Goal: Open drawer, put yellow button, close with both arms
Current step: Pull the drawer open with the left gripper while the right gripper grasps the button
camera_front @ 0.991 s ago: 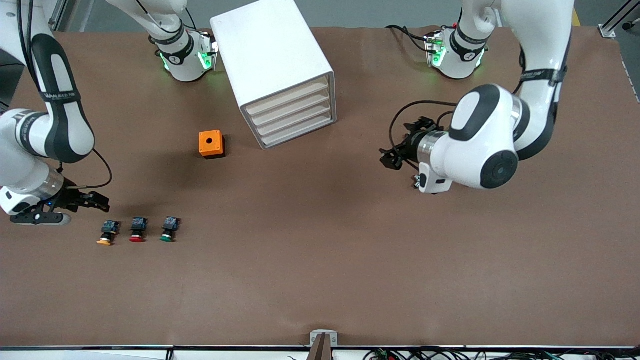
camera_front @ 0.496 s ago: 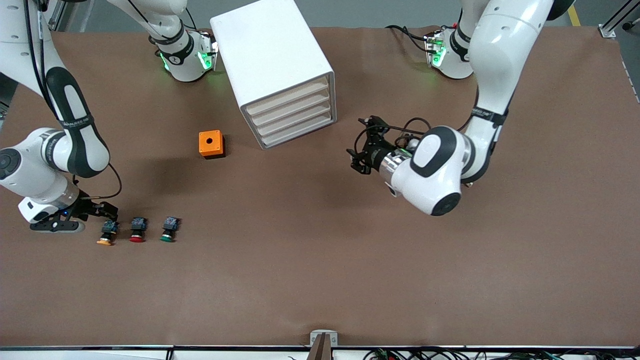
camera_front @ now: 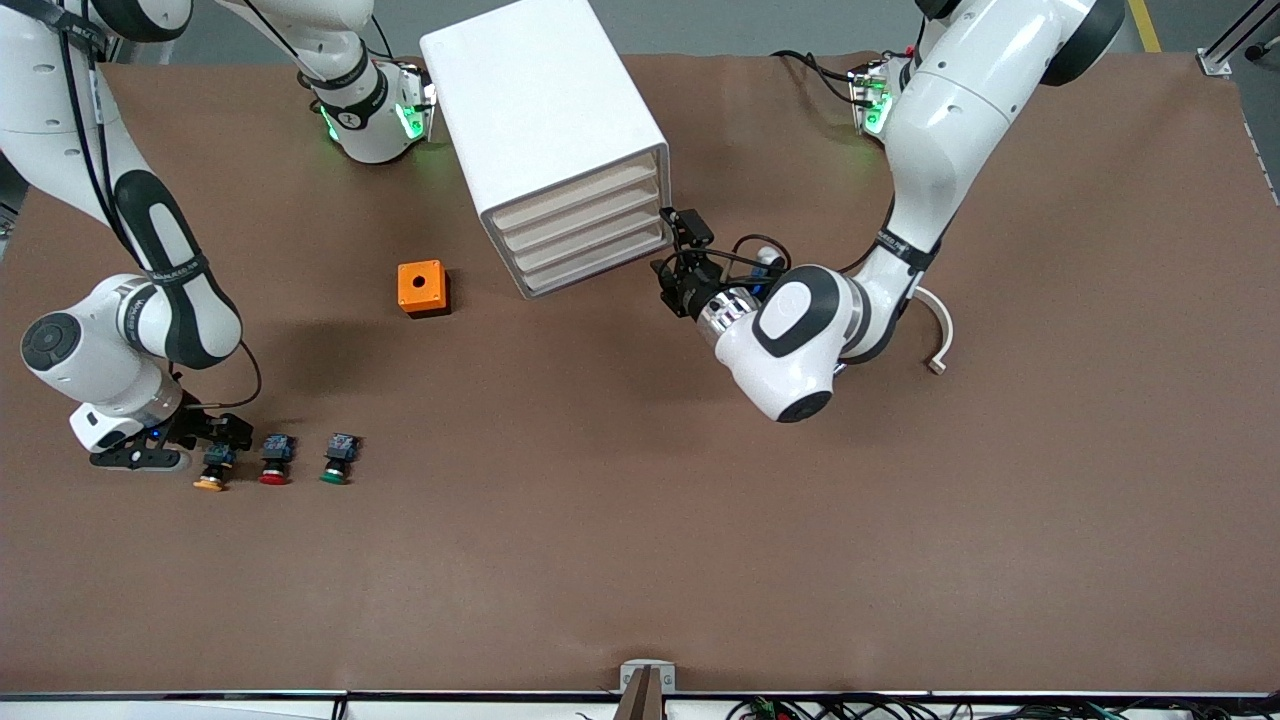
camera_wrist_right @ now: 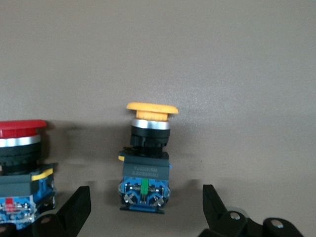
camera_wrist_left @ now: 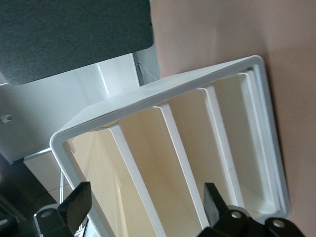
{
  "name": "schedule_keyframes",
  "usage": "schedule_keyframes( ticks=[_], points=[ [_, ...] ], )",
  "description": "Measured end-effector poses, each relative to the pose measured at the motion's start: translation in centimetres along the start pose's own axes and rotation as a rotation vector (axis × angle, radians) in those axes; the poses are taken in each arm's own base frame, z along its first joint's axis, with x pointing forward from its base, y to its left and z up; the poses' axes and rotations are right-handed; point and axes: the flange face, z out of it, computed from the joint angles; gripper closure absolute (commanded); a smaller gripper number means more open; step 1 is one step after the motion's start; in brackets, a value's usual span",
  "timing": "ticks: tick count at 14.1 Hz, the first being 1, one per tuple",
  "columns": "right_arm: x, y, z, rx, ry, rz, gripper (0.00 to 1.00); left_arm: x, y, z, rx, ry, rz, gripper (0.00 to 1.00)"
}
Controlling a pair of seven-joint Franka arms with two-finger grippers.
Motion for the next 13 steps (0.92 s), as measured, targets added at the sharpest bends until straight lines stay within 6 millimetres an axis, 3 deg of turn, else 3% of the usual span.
schedule_keyframes(
  ticks=[2,5,7,8,10,13],
  points=[
    [0.3,-0.1,-0.1,0.001,0.007,-0.002,0.3,-0.4,0.2,1.1,0.034,-0.006,-0.025,0.3],
    [0.7,-0.1,-0.4,0.0,0.013,-0.003,0.38,-1.1,0.1,3.1,0.066,0.008,-0.024,0.3],
    [0.7,-0.1,-0.3,0.001,0.013,-0.003,0.5,-1.9,-0.3,5.1,0.083,0.03,-0.017,0.3],
    [0.7,-0.1,-0.3,0.001,0.012,-0.003,0.72,-2.3,-0.4,6.2,0.091,0.046,-0.014,0.3],
    [0.8,-0.1,-0.3,0.0,0.014,-0.004,0.99,-2.8,-0.6,8.2,0.104,0.075,-0.009,0.41],
    [0.9,-0.1,-0.4,0.001,0.013,-0.028,1.0,-3.0,-0.4,10.0,0.118,0.098,-0.012,0.64]
  ],
)
